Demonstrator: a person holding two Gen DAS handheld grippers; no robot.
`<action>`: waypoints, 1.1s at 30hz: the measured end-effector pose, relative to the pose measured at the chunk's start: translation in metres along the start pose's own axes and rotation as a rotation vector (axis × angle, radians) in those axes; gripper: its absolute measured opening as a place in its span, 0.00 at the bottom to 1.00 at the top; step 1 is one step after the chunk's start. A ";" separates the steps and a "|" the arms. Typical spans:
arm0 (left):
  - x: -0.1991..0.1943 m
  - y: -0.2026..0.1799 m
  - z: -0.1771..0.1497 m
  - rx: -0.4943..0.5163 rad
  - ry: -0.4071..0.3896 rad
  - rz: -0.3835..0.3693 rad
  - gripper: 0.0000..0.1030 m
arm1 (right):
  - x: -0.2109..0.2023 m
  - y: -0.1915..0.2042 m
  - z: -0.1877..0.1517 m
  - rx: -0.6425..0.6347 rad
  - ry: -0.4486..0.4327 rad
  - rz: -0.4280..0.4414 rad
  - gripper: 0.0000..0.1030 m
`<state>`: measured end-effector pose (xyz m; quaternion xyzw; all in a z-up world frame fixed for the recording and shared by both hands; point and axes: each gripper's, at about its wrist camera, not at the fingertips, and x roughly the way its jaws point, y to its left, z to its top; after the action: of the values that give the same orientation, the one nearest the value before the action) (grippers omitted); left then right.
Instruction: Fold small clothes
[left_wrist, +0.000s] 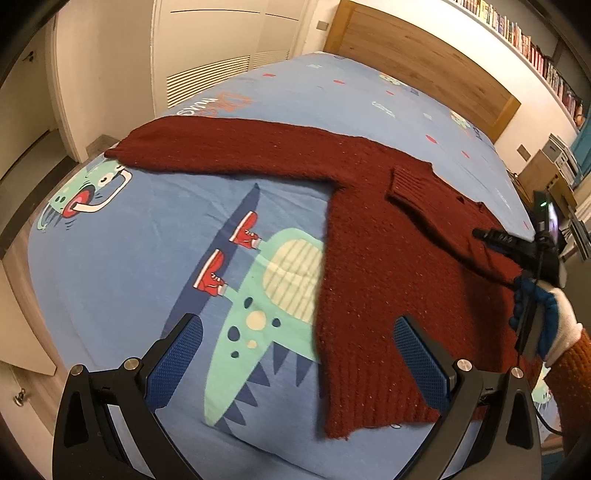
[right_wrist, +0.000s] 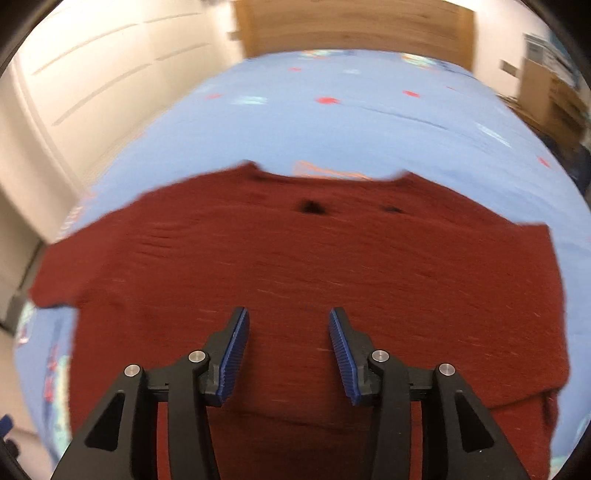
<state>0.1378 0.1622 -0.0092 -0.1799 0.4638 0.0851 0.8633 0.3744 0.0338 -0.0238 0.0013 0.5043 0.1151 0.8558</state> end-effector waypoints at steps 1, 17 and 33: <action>0.000 -0.001 0.000 0.003 -0.001 0.001 0.99 | 0.006 -0.003 -0.004 -0.003 0.024 -0.020 0.46; 0.000 -0.023 -0.001 0.038 -0.014 -0.011 0.99 | -0.015 -0.040 -0.023 -0.109 -0.011 -0.170 0.51; -0.009 -0.036 -0.005 0.066 -0.042 -0.024 0.99 | -0.085 -0.119 -0.159 0.048 -0.003 -0.127 0.54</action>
<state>0.1403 0.1277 0.0038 -0.1550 0.4461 0.0628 0.8792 0.2207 -0.1165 -0.0423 -0.0099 0.5049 0.0486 0.8618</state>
